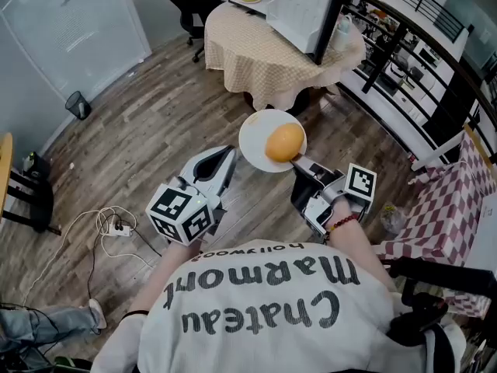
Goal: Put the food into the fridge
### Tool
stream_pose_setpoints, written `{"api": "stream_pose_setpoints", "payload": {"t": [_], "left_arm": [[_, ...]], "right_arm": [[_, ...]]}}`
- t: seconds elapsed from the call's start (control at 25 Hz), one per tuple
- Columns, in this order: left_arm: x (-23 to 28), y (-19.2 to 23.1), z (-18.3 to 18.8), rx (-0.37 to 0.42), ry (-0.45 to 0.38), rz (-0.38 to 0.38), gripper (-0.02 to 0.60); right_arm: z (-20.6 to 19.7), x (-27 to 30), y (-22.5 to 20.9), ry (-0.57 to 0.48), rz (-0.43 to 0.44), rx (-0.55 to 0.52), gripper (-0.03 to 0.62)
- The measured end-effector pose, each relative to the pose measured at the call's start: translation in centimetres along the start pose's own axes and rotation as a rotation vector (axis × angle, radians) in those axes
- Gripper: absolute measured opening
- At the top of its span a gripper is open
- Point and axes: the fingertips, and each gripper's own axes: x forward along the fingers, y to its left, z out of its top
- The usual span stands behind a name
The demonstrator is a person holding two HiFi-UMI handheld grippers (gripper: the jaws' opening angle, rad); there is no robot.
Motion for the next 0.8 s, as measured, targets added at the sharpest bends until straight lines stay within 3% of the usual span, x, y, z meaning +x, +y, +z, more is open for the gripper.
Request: {"api": "stream_pose_setpoints", "payload": {"t": [0.2, 0.4, 0.8], "left_arm": [[-2.4, 4.7, 0.0, -0.057, 0.01, -0.012, 0.005], [-2.7, 6.0, -0.7, -0.097, 0.016, -0.018, 0.005], [1.9, 14.0, -0.4, -0.103, 0.009, -0.032, 0.005]], "right_arm": [[-1.9, 5.1, 0.1, -0.005, -0.01, 0.005, 0.028], [-2.2, 6.9, -0.5, 0.016, -0.045, 0.005, 0.028], [2.1, 14.4, -2.7, 0.039, -0.047, -0.001, 0.028]]}}
